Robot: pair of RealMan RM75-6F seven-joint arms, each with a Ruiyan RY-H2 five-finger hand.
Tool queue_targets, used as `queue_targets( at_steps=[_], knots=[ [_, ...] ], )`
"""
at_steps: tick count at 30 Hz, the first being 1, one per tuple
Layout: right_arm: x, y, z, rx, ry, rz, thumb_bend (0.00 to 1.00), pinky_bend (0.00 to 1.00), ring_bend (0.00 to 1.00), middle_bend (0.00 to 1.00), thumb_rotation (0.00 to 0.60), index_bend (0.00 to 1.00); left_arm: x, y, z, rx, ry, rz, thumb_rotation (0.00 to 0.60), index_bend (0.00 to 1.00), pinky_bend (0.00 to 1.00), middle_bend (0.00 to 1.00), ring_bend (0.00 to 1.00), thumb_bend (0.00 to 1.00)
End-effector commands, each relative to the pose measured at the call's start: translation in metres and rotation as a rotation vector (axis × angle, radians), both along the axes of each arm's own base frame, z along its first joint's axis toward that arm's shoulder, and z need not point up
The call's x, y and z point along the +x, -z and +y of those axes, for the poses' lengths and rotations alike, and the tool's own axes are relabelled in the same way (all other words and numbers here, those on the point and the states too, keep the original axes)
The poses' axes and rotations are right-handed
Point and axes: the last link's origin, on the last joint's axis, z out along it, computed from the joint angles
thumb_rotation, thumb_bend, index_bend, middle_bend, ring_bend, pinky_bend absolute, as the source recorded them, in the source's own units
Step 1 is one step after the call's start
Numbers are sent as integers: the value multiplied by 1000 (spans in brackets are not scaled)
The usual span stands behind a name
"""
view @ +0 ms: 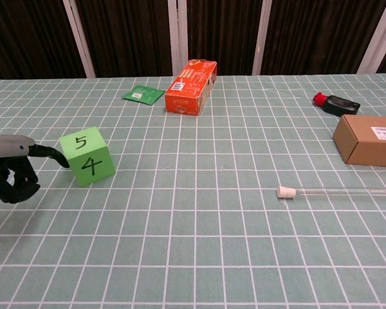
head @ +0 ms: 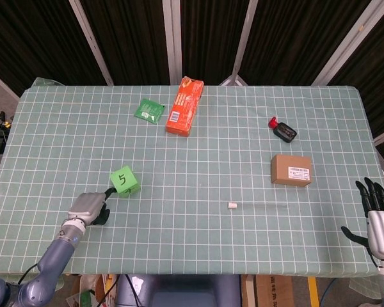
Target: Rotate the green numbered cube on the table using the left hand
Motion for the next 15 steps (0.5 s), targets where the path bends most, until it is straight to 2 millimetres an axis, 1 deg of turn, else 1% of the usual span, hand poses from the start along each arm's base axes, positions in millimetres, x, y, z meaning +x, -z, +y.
queue_targets(
  at_steps=[1,8,15],
  knots=[
    [0,-1,0,-1,1,-2,45,0,0,0,600,65,6,3,-2,-2,17,1,600,157,689,714,543,719],
    [0,-3,0,-10,3,-11,44,0,0,0,600,65,17,9,-1,23,48,10,600,157,689,715,543,716],
    [-1,-4,0,-11,10,-13,45,0,0,0,600,65,33,24,-4,-2,69,-6,600,156,689,714,543,713]
  ],
)
